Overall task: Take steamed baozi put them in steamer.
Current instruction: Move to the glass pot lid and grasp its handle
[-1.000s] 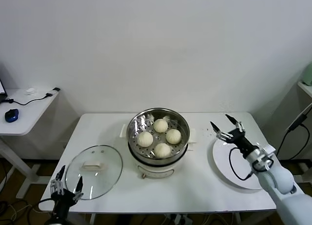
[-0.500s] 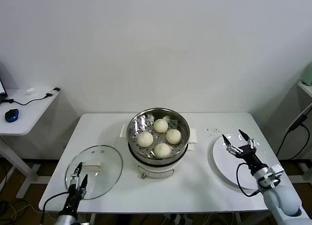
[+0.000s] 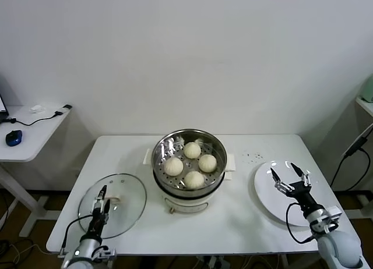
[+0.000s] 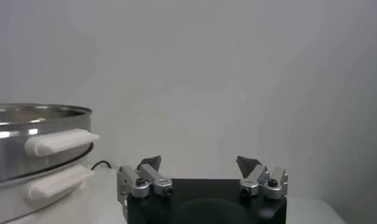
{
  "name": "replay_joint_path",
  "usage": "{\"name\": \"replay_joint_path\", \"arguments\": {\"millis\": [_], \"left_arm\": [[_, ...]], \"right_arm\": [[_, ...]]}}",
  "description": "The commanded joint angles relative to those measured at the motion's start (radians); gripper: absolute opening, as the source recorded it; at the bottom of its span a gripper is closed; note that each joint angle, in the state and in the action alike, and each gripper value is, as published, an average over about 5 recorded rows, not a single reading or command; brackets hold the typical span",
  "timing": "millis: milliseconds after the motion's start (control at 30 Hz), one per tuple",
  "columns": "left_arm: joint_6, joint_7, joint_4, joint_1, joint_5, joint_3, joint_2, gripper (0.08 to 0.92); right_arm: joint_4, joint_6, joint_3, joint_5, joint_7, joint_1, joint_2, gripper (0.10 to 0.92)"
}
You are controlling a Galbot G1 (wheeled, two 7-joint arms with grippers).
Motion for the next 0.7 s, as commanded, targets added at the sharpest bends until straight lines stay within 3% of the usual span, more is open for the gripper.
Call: {"name": "replay_joint_path", "arguments": {"millis": [33, 333, 700], "left_arm": [[0.037, -0.007, 0.086, -0.107, -0.017, 0.023, 0.017, 0.823], [0.051, 0.017, 0.099, -0.121, -0.078, 0.046, 0.032, 0.803], [0.063, 0.018, 0.097, -0.115, -0.113, 0.058, 0.032, 0.498]], "right_arm": [[-0.009, 0.006, 0.014, -0.045, -0.003, -0.015, 0.017, 0.823], [-0.026, 0.019, 0.022, -0.076, -0.010, -0.023, 0.030, 0.823], [-0.044, 0.028, 0.039, -0.089, -0.013, -0.023, 0.044, 0.823]]}}
